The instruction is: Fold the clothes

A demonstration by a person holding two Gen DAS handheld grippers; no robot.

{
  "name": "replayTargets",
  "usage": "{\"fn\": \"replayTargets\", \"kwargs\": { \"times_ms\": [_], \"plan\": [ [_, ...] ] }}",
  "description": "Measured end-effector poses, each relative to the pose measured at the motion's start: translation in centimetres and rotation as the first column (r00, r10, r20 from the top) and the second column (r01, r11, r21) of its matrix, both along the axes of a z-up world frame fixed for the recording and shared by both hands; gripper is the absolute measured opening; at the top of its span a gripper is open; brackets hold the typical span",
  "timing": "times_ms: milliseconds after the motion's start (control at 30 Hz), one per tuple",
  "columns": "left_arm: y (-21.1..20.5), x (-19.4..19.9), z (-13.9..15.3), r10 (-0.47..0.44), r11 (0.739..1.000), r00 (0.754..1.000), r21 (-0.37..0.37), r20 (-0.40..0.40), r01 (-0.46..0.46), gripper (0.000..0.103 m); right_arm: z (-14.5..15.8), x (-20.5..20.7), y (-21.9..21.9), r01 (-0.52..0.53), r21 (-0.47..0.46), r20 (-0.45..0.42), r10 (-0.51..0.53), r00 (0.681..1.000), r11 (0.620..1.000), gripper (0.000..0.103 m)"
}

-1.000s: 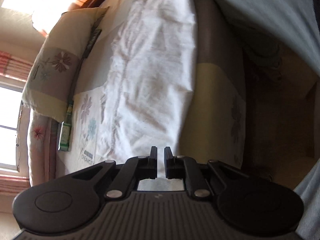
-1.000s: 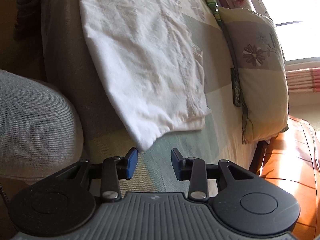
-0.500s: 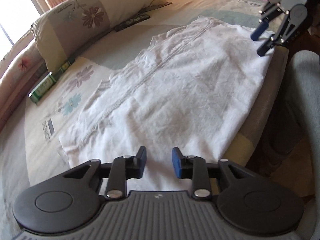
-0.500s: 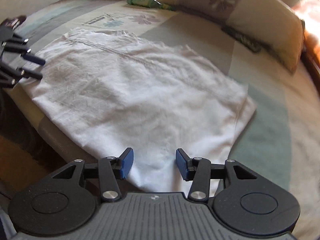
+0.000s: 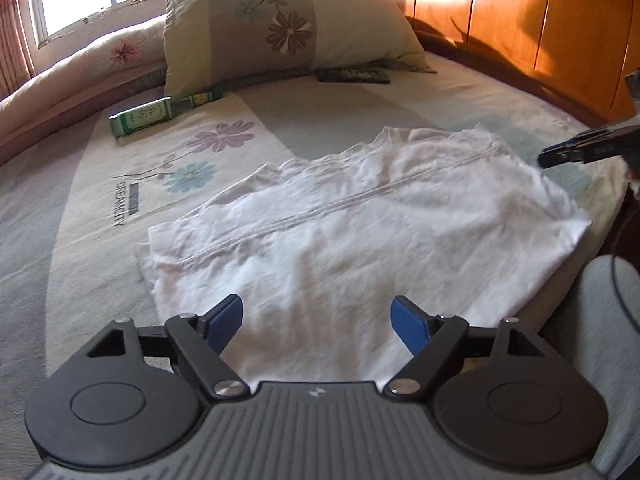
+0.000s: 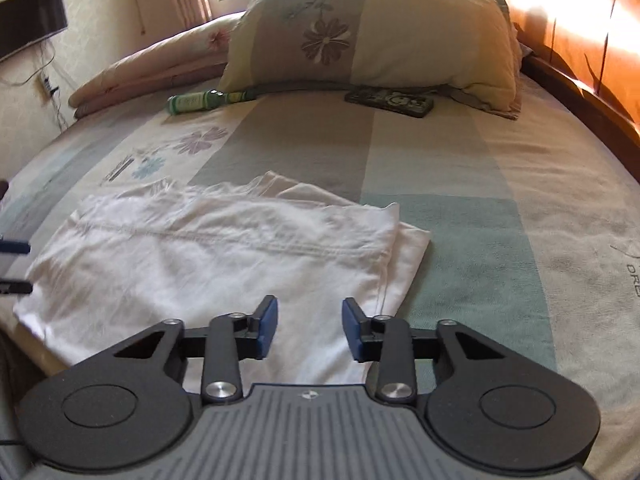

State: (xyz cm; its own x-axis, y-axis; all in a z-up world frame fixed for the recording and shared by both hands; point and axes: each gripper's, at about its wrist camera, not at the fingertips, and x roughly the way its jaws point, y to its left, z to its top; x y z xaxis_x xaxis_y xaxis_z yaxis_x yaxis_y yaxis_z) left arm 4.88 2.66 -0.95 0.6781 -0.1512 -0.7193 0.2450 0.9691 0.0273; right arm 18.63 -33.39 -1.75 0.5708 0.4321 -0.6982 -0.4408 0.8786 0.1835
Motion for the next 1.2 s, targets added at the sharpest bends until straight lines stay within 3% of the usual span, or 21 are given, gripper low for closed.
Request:
{"fn": "replayTargets", "kwargs": {
  "times_ms": [233, 467, 567, 633, 667, 700, 733, 867, 1200],
  "plan": [
    [-4.3, 2.5, -2.1, -0.047, 0.999, 0.998, 0.007, -0.031, 0.047, 0.082, -4.4, 6.4, -1.7, 0.159, 0.081, -0.065, -0.154, 0.986, 0.984, 0.035],
    [-5.0, 4.4, -3.6, -0.042, 0.998, 0.998, 0.041, -0.057, 0.044, 0.082, -5.0, 5.1, 0.2, 0.089, 0.01, 0.042, -0.09, 0.995, 0.996, 0.034],
    [-5.0, 5.0, -3.8, -0.044, 0.998, 0.997, 0.032, -0.06, 0.046, 0.083, -5.1, 5.5, -0.4, 0.113, 0.066, 0.023, -0.115, 0.993, 0.991, 0.034],
    [-5.1, 5.3, -4.0, -0.046, 0.998, 0.997, 0.031, -0.063, 0.048, 0.085, -5.1, 5.1, -0.1, 0.101, 0.056, 0.039, -0.103, 0.994, 0.993, 0.034],
    [-5.1, 5.3, -4.1, -0.044, 0.998, 0.997, 0.038, -0.065, 0.047, 0.085, -5.0, 4.9, 0.2, 0.088, 0.039, 0.055, -0.09, 0.994, 0.995, 0.032],
    [-5.2, 5.3, -4.2, -0.043, 0.998, 0.997, 0.045, -0.066, 0.046, 0.085, -5.0, 4.5, 0.5, 0.081, 0.024, 0.069, -0.083, 0.994, 0.996, 0.018],
    [-5.3, 5.3, -4.2, -0.045, 0.997, 0.997, 0.051, -0.067, 0.049, 0.085, -4.9, 4.2, 0.7, 0.075, 0.01, 0.082, -0.076, 0.994, 0.997, 0.011],
    [-5.3, 5.1, -4.0, -0.051, 0.997, 0.996, 0.062, -0.069, 0.055, 0.085, -4.1, 4.0, -0.2, 0.125, 0.062, 0.084, -0.13, 0.988, 0.99, 0.009],
    [-4.1, 4.9, -2.9, -0.021, 0.999, 0.999, 0.046, -0.039, 0.023, 0.085, -3.6, 4.5, 0.6, 0.146, -0.053, 0.11, -0.139, 0.984, 0.988, 0.011]
  ]
}}
